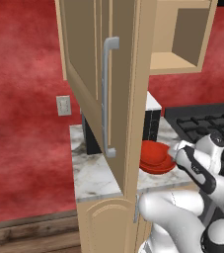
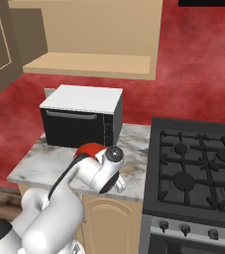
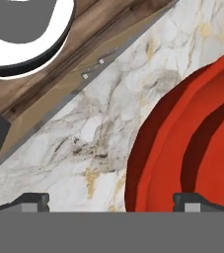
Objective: Pick up the bowls on the counter and stack them on top of one another in the open cabinet. Place the smaller bowl on top of the larger bowl.
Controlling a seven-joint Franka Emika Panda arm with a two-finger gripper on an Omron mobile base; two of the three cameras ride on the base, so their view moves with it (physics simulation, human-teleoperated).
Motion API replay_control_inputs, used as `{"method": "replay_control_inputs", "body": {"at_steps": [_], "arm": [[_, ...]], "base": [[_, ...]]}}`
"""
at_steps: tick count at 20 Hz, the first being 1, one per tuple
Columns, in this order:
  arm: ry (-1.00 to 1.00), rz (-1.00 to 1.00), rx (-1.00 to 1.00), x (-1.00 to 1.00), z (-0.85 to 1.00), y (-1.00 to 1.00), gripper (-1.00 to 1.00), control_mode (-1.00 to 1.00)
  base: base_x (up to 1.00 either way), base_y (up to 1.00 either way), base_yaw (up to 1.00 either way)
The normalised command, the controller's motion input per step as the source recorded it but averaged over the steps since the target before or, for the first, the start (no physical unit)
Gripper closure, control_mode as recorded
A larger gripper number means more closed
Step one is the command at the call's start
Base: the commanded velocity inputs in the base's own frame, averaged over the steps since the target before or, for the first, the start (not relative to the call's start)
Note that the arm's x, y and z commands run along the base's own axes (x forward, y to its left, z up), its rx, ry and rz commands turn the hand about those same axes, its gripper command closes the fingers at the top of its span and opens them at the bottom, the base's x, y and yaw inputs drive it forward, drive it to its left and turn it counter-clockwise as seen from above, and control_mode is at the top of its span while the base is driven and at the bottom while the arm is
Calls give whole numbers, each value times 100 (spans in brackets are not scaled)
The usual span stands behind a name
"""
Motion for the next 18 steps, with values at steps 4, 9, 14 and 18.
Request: {"method": "replay_control_inputs", "body": {"at_steps": [4,9,14,18], "arm": [[0,0,0,20,-15,0,-100,-100],[1,0,0,16,-14,0,-100,-100],[1,0,0,15,-15,0,-100,-100],[1,0,0,15,-16,0,-100,-100]], "base": [[0,0,0],[0,0,0],[0,0,0],[0,0,0]]}}
